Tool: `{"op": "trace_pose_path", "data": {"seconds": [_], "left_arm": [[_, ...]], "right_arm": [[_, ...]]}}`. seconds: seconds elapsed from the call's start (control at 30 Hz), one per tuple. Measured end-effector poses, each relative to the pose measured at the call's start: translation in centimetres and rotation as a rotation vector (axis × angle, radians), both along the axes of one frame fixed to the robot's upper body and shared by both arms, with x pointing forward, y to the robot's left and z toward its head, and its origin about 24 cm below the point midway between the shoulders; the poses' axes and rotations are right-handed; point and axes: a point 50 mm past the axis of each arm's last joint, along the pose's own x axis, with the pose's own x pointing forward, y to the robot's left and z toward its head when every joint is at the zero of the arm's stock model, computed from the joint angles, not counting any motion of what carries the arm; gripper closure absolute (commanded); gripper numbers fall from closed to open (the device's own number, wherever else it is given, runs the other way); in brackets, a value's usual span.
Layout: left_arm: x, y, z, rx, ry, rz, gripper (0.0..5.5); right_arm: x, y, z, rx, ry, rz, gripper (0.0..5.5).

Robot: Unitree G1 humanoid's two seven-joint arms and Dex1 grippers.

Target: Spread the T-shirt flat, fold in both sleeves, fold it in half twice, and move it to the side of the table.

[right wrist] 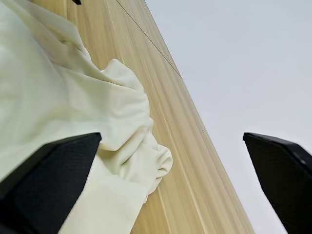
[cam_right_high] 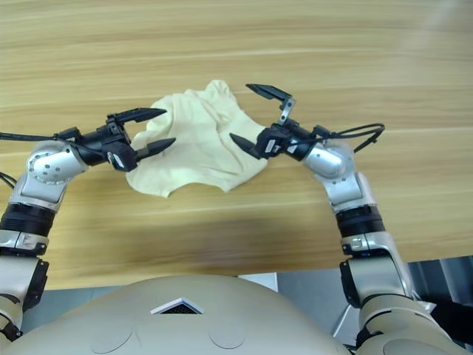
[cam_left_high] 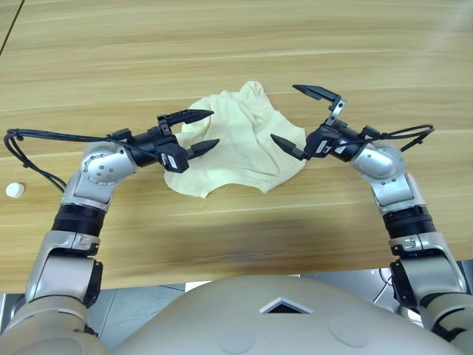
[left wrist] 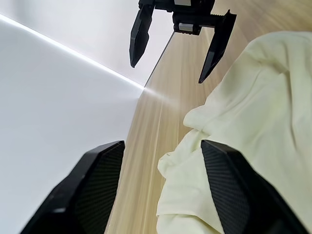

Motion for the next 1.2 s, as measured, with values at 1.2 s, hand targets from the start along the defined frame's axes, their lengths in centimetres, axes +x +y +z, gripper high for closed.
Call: {"op": "trace_pose_path", "data": {"seconds": [1.2], "left_arm": [[-0.24,-0.30,-0.19,0.015,0.013,0.011,2.57]], "right_arm": [[0.04,0.12,-0.26,-0.045,0.025,0.004,0.11]]}}
